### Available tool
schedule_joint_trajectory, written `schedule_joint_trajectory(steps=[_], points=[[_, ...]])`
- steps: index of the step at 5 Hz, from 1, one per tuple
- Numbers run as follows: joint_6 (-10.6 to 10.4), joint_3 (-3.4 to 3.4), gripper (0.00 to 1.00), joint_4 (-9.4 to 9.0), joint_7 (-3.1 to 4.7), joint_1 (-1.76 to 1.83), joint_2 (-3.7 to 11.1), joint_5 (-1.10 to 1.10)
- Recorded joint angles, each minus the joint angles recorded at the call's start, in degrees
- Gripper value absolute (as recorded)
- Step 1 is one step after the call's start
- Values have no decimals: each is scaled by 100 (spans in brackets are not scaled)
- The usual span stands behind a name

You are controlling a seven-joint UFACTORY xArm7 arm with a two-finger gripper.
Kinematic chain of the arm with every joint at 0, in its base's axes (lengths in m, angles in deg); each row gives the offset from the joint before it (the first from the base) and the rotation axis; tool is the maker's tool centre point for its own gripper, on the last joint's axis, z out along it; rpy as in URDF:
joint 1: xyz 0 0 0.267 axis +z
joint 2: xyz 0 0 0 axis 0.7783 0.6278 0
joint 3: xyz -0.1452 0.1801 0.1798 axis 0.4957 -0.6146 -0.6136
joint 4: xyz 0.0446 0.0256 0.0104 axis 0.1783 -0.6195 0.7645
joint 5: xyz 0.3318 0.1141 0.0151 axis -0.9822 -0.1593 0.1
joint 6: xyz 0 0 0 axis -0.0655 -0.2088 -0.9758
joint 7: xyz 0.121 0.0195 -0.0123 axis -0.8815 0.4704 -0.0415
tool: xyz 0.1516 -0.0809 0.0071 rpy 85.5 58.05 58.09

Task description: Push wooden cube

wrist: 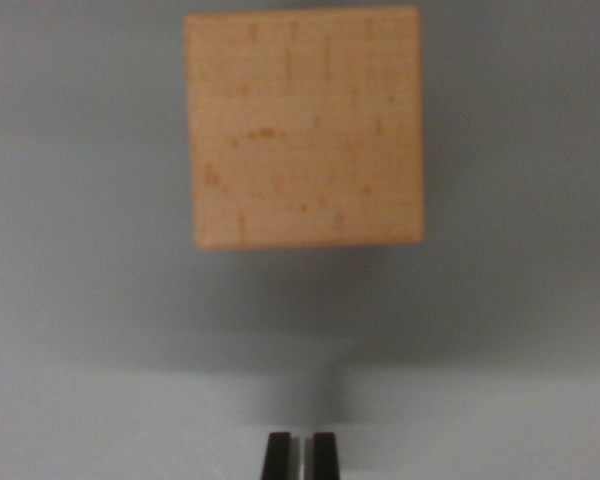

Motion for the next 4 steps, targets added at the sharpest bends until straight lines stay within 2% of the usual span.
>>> schedule_joint_trajectory(steps=[1,2,4], points=[[0,0,0,0,0,0,0,0],[0,0,100,0,0,0,0,0],[5,2,100,14,1,0,10,2]])
